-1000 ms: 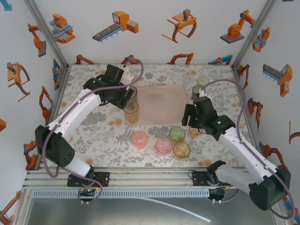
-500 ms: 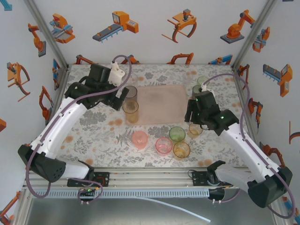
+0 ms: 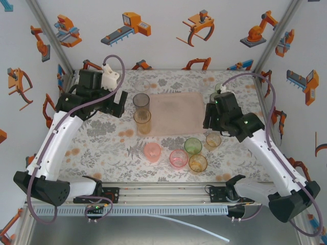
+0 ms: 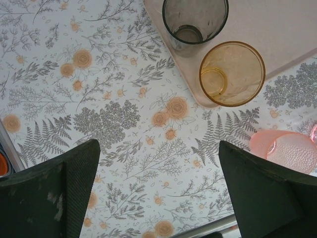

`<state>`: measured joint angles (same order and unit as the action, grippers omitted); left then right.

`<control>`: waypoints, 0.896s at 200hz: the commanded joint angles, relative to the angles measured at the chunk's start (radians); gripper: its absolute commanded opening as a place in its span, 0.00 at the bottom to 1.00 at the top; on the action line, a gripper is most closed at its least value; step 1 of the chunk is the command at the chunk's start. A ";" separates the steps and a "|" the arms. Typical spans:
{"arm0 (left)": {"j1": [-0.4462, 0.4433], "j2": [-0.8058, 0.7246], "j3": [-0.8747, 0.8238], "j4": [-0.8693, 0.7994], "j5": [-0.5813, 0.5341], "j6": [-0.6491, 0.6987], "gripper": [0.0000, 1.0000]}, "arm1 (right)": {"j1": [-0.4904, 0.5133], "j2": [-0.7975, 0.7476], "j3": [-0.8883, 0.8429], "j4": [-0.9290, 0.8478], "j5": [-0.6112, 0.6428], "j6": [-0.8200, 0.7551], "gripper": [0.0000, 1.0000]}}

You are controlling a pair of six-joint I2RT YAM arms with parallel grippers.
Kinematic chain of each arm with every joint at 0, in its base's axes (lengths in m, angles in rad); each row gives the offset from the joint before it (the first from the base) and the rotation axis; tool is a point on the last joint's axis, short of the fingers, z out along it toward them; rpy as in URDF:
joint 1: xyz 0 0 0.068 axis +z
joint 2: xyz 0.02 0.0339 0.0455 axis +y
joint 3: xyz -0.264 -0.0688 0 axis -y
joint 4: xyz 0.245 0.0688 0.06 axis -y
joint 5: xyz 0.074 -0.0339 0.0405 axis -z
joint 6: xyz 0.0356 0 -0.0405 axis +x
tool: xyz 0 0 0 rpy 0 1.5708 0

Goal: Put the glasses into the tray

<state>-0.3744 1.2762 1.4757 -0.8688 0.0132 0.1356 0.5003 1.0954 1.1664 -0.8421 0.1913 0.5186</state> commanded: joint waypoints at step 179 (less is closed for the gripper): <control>0.164 0.036 -0.014 -0.004 0.246 -0.052 0.98 | 0.026 0.092 -0.235 0.152 -0.221 -0.077 0.47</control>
<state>-0.2230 1.3254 1.4677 -0.8612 0.2268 0.0925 0.5194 1.1908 0.9333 -0.7181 -0.0193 0.4339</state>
